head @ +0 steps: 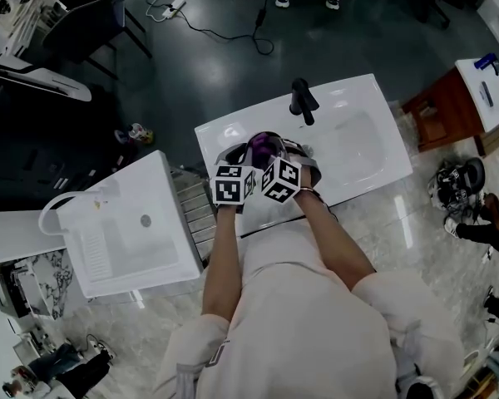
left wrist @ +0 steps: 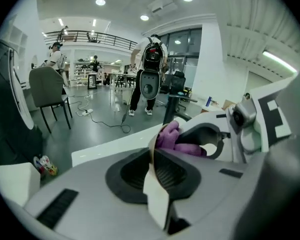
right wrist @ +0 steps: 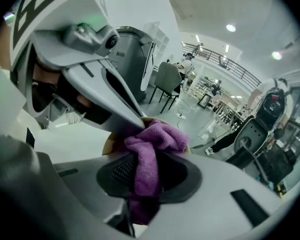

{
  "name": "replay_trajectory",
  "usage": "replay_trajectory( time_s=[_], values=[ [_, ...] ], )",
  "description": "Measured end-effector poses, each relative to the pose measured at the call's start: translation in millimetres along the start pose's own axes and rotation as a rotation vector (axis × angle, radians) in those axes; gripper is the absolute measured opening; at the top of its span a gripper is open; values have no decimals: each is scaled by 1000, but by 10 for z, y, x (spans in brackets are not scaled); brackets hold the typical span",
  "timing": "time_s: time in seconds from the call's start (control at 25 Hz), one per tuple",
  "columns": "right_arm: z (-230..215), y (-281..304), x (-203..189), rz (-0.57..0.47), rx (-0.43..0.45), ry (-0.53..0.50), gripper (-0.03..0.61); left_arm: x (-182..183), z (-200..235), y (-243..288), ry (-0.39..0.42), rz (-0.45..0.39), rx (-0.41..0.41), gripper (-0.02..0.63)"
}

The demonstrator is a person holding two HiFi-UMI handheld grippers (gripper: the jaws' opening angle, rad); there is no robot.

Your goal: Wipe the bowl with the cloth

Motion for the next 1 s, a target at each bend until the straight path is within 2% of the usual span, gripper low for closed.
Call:
replay_trajectory(
  time_s=[0.16, 0.32, 0.48, 0.64, 0.84, 1.0],
  values=[
    [-67, -34, -8, -8, -29, 24, 98, -6, -6, -3, -4, 0, -6, 32],
    [-98, -34, -54, 0, -40, 46, 98, -28, 16, -34, -45, -15, -12, 34],
    [-117, -30, -105, 10, -50, 58, 98, -38, 31, -62, -59, -25, 7, 35],
    [-110, -41, -105, 5, -40, 57, 97, -69, 119, -95, -86, -28, 71, 35],
    [-133, -102, -4, -58, -27, 60, 95, -168, 334, -138, -155, -22, 161, 25],
    [-300, -220, 38, -91, -87, 91, 95, -257, 490, -206, -172, -7, 236, 17]
  ],
)
Point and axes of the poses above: the fingertips, and each gripper's own axes: y forward along the fingers, z to its left, x out of its top, the point moved 8 cm from there along -y, backward along the fingers, and after that the axes turned 5 degrees about x, right-handed, at the moved point
